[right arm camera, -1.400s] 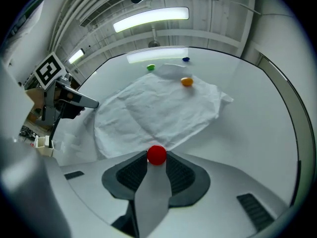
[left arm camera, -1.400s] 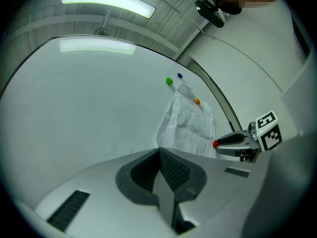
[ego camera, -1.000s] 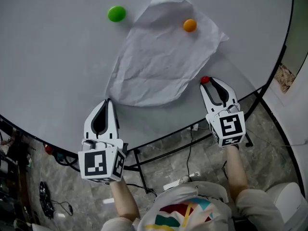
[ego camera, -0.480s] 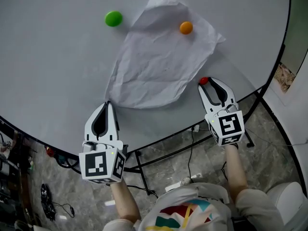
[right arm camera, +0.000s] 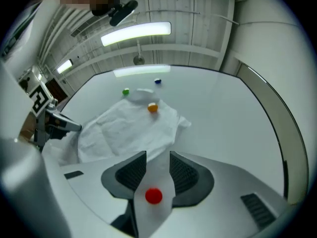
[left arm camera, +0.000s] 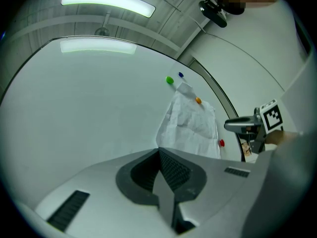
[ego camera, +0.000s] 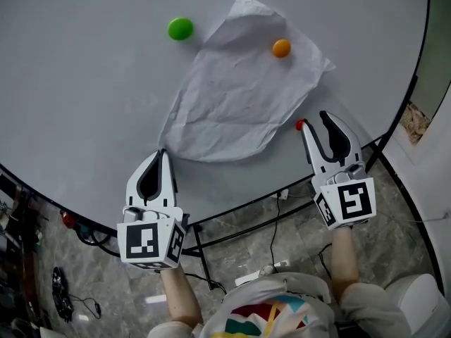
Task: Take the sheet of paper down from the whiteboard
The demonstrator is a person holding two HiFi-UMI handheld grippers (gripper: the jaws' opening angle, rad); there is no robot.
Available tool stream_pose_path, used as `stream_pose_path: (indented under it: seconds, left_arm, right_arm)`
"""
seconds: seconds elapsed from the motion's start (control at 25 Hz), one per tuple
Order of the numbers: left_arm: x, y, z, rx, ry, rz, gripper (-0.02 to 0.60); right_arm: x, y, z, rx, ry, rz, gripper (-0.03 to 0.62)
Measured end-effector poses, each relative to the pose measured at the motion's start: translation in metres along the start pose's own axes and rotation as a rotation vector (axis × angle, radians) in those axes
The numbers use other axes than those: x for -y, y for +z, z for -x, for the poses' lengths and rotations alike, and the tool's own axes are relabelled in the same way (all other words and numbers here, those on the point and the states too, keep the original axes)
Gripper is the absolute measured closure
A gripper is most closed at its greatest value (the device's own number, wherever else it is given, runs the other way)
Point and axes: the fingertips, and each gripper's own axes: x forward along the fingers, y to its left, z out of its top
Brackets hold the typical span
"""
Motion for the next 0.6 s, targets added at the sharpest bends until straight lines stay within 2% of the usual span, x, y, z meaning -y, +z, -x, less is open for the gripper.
stream_pose_path:
  seconds: [0.12,0.24,0.36,0.44,0.6]
  left_arm:
    - [-0.001,-0.001,0.0,-0.001,0.001,0.0,0.535]
    - [-0.002,-0.002,0.0,0.001,0.003,0.006,0.535]
    - [-0.002,-0.002,0.001,0.0,0.002,0.01,0.535]
    - [-0.002,-0.002,0.002,-0.003,0.002,0.009,0.535]
    - [-0.001,0.0,0.003,0.002,-0.001,0.013,0.535]
  right_arm:
    - [-0.008,0.057,-0.016,0.053,0.081,0.087,0.462]
    - [-0.016,0.105,-0.044,0.078,0.137,0.253,0.462]
    - [-0.018,0.126,-0.064,0.069,0.155,0.411,0.462]
    - [-0.02,0.123,-0.073,0.03,0.177,0.428,0.462]
    - [-0.02,0.114,-0.082,-0.014,0.182,0.379,0.462]
